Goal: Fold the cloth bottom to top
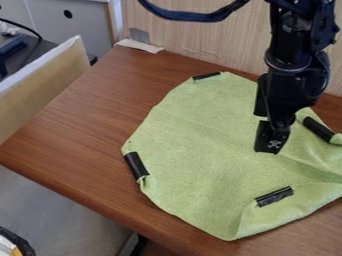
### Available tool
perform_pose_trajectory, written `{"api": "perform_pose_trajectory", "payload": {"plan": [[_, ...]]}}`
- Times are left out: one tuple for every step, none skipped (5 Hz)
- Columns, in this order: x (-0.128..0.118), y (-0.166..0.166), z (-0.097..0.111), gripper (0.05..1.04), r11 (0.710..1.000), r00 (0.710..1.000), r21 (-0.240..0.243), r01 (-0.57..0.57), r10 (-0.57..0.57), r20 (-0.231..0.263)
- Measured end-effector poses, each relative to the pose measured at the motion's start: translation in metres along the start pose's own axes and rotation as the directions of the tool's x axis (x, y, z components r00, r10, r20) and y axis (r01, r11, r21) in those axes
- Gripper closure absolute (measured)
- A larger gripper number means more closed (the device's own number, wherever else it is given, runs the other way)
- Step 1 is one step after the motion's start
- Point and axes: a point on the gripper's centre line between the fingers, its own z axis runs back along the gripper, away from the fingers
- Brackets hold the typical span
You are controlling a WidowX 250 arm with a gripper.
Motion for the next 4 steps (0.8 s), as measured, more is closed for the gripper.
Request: {"api": "perform_pose_trajectory", "payload": {"plan": [[-0.003, -0.005, -0.011, 0.083, 1.000, 1.000, -0.028, -0.006, 0.006, -0.024], [0.000, -0.024, -0.023, 0.083, 0.998, 0.999, -0.054, -0.016, 0.014, -0.036], [0.004, -0.040, -0.028, 0.083, 0.998, 0.999, -0.059, -0.015, 0.012, -0.052], [0.000, -0.058, -0.032, 0.083, 0.998, 0.998, -0.068, -0.002, -0.001, -0.057]]}}
